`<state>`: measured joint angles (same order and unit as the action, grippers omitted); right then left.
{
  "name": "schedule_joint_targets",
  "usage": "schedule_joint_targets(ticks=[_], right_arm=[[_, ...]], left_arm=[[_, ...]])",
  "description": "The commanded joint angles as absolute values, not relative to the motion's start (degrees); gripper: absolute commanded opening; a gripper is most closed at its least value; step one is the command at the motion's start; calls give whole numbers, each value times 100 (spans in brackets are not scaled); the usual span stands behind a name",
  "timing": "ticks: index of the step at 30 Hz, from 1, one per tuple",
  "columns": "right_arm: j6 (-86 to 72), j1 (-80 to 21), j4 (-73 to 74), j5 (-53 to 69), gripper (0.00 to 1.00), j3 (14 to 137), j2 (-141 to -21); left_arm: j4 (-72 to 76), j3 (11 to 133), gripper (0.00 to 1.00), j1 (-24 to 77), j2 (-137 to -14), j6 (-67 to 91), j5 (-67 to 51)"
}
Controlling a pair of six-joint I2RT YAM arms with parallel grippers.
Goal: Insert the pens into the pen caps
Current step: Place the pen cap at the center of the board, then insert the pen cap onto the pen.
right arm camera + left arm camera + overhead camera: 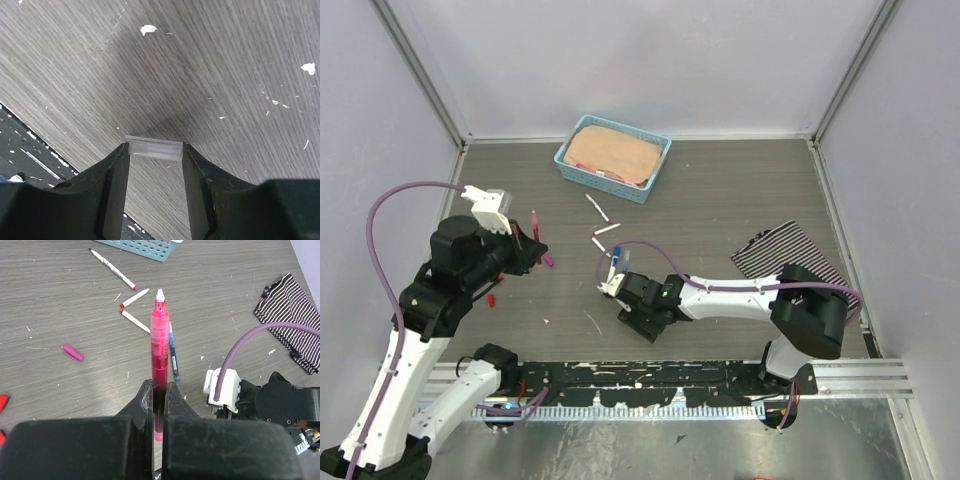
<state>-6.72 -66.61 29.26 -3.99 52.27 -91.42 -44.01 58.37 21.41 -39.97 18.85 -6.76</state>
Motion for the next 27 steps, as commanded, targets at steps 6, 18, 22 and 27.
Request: schedule_joint_targets(ticks=[6,18,22,27], right_arm=[[-263,-6618,3032,-125,57,5574,-9400],[-2136,-6659,3173,-1755,73,5964,-8167],[-4350,-6930,3951,-2849,73,6072,-8021],[-6795,-7540,4840,-3305,73,6366,-8478]], left_arm=[[-4175,5783,0,2112,-3990,1934,-732],[-4112,5681,0,2110,-4048,1899,-660],[-4034,5596,0,2109,-4107,1879,-660],[-3961,5528,0,2122,-4166,1881,-633]])
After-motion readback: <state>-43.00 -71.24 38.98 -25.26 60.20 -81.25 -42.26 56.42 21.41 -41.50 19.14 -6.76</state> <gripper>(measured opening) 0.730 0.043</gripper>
